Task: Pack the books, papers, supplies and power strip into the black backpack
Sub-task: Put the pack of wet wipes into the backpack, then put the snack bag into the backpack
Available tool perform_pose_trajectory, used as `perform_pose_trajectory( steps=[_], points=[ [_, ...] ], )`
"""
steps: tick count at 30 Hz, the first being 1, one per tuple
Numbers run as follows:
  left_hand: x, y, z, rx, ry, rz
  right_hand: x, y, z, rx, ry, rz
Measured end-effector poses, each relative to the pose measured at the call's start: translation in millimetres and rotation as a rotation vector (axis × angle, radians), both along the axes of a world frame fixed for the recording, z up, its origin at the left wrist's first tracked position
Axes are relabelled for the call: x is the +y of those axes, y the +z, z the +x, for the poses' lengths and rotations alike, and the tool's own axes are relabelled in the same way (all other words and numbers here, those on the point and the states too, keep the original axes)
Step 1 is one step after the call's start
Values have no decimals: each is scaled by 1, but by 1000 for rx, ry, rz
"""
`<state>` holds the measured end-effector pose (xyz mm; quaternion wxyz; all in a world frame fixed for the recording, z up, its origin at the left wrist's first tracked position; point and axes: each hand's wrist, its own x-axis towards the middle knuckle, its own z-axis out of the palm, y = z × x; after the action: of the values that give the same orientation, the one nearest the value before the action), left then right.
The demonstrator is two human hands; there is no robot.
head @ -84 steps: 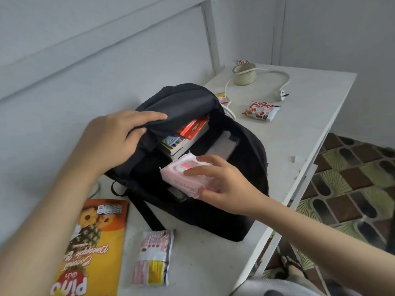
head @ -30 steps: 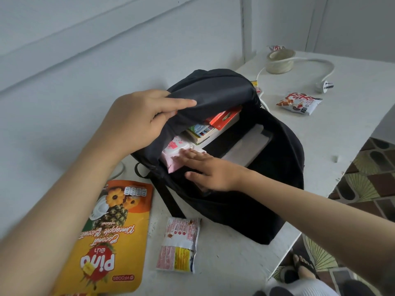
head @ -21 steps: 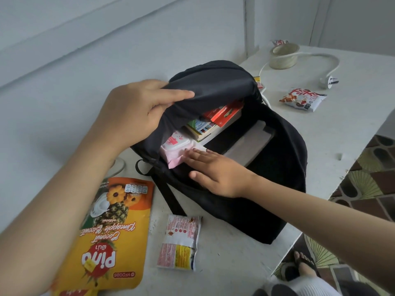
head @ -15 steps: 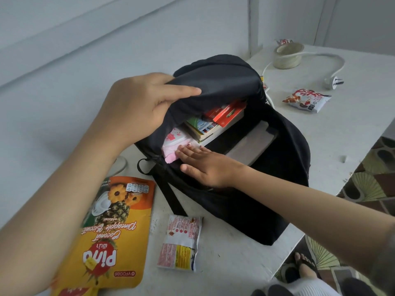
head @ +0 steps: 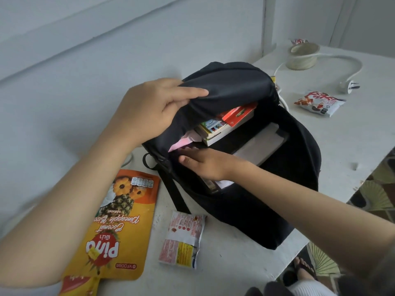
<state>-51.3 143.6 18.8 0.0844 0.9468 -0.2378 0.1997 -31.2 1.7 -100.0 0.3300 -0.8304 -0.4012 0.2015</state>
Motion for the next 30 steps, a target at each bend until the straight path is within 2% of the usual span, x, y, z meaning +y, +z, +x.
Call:
perform_pose_trajectory(
  steps=[3, 9, 12, 14, 18, 23, 30],
  points=[
    [1, -11, -6, 108, 36, -92, -14, 12, -21, -29, 13, 54],
    [2, -30, -42, 342, 93, -484, -32, 29, -80, -141, -3, 360],
    [12, -42, -72, 216, 249, -679, -17, 28, -103, -48, 88, 361],
    [28, -56, -94, 140, 395, -696, 1, 20, -113, 46, 142, 330],
    [70, -86, -135, 191, 689, -656, 32, 1, -123, 165, 157, 261],
    [102, -109, -179, 315, 945, -572, 59, -12, -123, 557, -135, 161],
    [116, -123, -196, 404, 1051, -791, 73, -4, -109, 1165, -355, 362]
  ],
)
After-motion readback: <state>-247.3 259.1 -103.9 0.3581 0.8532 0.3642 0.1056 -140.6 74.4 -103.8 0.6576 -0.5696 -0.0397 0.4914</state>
